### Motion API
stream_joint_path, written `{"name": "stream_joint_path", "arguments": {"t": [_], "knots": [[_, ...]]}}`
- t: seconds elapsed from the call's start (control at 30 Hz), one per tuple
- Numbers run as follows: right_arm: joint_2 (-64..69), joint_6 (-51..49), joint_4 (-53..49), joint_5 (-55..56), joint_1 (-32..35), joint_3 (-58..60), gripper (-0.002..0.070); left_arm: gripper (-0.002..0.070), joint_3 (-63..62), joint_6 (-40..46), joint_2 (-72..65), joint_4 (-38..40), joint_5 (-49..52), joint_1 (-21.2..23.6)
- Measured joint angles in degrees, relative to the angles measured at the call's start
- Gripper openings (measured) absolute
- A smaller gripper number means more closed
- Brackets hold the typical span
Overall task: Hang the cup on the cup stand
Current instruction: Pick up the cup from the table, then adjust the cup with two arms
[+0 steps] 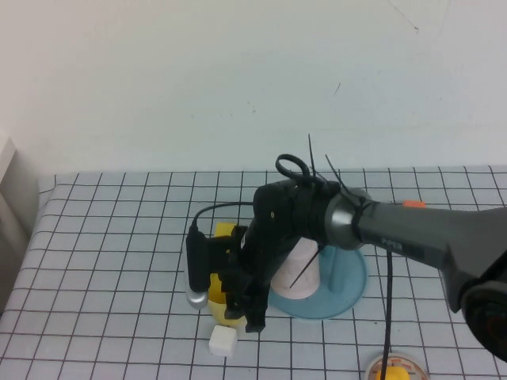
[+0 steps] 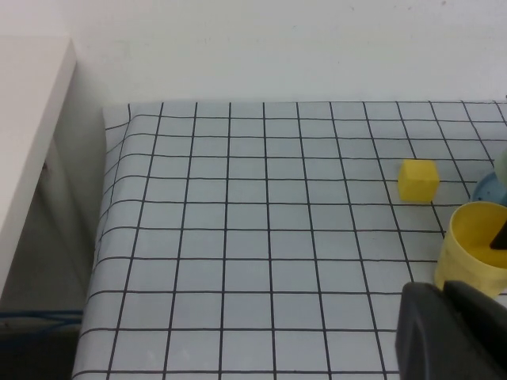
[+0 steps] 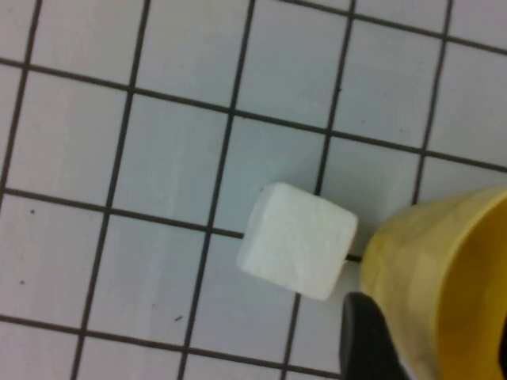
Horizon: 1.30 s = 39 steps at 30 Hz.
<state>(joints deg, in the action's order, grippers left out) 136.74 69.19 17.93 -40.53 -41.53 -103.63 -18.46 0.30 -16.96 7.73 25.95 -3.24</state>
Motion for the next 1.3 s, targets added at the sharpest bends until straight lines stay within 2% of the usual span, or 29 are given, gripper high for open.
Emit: {"name": "stream_joint_path", "arguments": {"t": [0.2,0.33,0.4,0.63,0.83,0.93,1.1,1.2,1.3], "knots": [[2.4,0.1,0.3,0.1,0.0,0.0,0.0237,-0.0001,0.0,0.1,0.0,0.0,0.0,0.0],[2.9,0.1,0.4,0.1,0.0,-0.7,0.0076,-0.0001,0.0,0.1,0.0,0.0,-0.1,0.0],[3.0,-0.8,0.4,-0.3,0.0,-1.8,0.0034,-0.0001,0.0,0.1,0.0,0.0,-0.1,0.0],[1.1,-6.7,0.6,-4.8,0.0,-8.4,0.0027,-0.0001,0.0,0.1,0.0,0.0,-0.1,0.0],[-9.3,-7.2,0.4,-5.0,0.0,-10.3,0.0027,-0.0002,0.1,0.1,0.0,-0.3,-5.0,0.0],[-16.6,-7.2,-0.2,-4.3,0.0,-10.3,0.0026,-0.0001,0.1,1.3,0.0,-3.1,-12.1,0.0],[-28.1,-7.2,0.0,-2.1,0.0,-10.3,0.0026,-0.0001,0.1,4.3,0.0,-7.7,-30.3,0.0],[-35.3,-7.2,0.8,-2.1,0.0,-10.2,0.0026,-0.0001,0.1,3.1,0.0,-9.2,-39.5,0.0],[-41.6,-7.0,2.8,-2.0,0.0,-8.1,0.0026,-0.0001,0.1,-1.4,0.0,-14.6,-45.3,0.0]]}}
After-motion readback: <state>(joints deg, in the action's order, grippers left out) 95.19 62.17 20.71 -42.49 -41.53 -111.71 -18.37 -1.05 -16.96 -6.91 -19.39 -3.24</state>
